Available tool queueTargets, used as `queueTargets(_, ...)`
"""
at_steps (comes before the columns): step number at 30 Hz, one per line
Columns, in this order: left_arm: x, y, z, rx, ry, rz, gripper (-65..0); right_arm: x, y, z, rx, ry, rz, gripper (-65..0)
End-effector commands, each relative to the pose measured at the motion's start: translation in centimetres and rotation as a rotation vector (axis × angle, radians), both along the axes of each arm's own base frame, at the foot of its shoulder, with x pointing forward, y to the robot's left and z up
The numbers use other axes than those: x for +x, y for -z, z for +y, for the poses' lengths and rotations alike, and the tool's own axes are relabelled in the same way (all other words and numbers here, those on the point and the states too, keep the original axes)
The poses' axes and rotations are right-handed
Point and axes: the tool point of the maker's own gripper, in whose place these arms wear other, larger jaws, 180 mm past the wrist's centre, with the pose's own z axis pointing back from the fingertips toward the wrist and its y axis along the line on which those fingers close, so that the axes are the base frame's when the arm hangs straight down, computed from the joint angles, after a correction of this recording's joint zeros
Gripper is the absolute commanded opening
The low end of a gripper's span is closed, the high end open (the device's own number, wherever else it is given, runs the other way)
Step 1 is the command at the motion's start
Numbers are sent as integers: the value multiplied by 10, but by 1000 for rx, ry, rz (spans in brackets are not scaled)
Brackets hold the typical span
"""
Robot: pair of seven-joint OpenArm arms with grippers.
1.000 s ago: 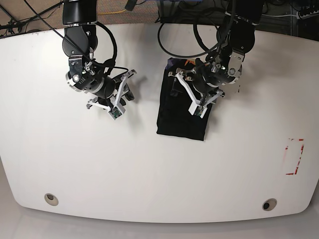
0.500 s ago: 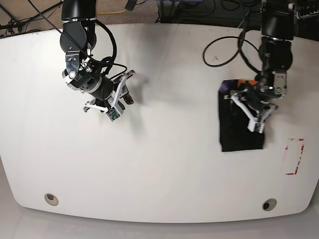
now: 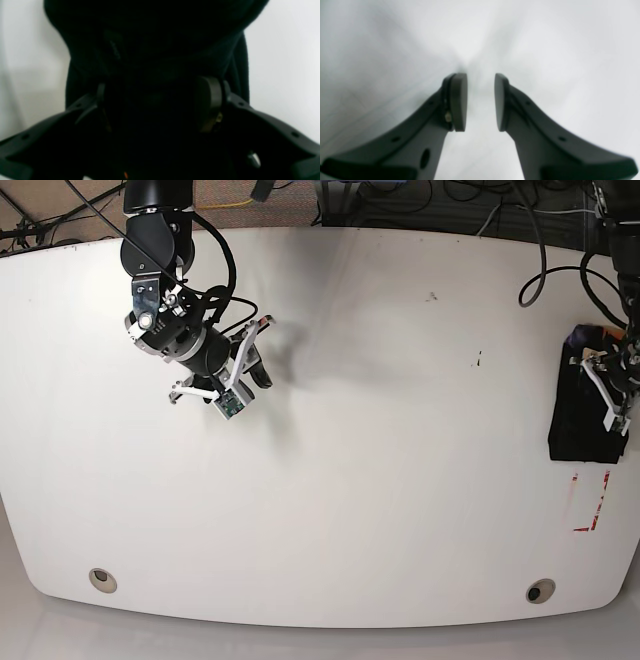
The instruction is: Fold the T-shirt properly
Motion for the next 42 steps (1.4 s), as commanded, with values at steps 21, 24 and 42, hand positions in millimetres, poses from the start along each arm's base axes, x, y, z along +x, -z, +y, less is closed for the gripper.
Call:
queueTargets(21,1,-118,-10,274,132,-119,-258,16,-26,-26,-25,39,-99,-476)
queueTargets(24,16,-128,-35,270,116,-214,-258,21,-32,-33,-32,31,-138,-476)
queueTargets(42,-2,-94,-232,-117,155,-701,-258,9,-36,-107,170,226,-367,-472)
